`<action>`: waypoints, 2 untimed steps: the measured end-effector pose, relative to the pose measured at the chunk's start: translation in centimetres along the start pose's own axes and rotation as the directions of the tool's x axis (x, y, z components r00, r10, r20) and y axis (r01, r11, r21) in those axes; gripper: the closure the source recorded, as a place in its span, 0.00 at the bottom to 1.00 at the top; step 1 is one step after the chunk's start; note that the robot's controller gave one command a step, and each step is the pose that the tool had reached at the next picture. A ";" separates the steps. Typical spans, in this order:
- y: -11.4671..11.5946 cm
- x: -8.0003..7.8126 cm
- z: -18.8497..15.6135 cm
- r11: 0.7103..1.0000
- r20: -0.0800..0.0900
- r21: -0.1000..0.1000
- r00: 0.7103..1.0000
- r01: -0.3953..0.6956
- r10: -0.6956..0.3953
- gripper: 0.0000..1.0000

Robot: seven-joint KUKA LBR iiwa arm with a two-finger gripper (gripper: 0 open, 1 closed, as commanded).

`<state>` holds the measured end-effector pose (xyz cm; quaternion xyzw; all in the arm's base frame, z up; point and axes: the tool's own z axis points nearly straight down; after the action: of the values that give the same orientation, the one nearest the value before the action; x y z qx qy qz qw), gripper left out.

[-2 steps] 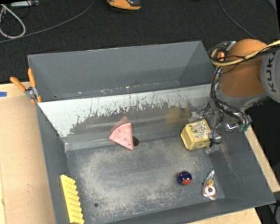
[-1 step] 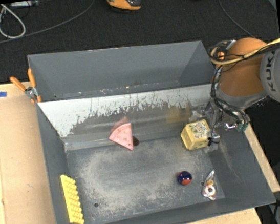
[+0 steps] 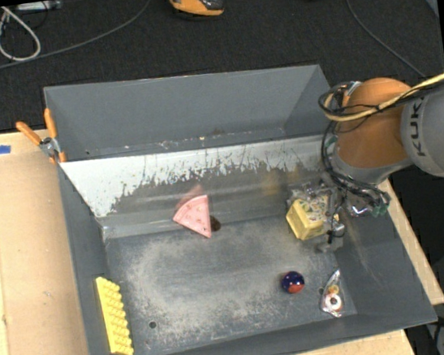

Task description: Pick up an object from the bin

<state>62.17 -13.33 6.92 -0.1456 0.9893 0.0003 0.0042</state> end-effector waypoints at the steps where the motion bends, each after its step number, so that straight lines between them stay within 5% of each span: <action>1: 0.0 -0.1 -0.1 1.000 0.003 0.000 1.000 -0.002 0.002 1.00; 2: 0.0 -0.1 -0.2 1.000 0.003 0.000 1.000 -0.002 0.002 1.00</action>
Offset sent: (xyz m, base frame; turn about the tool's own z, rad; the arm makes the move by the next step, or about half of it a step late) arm 0.0000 0.0000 0.0000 0.0000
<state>62.26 -13.30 7.09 -0.1446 0.9895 0.0003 0.0056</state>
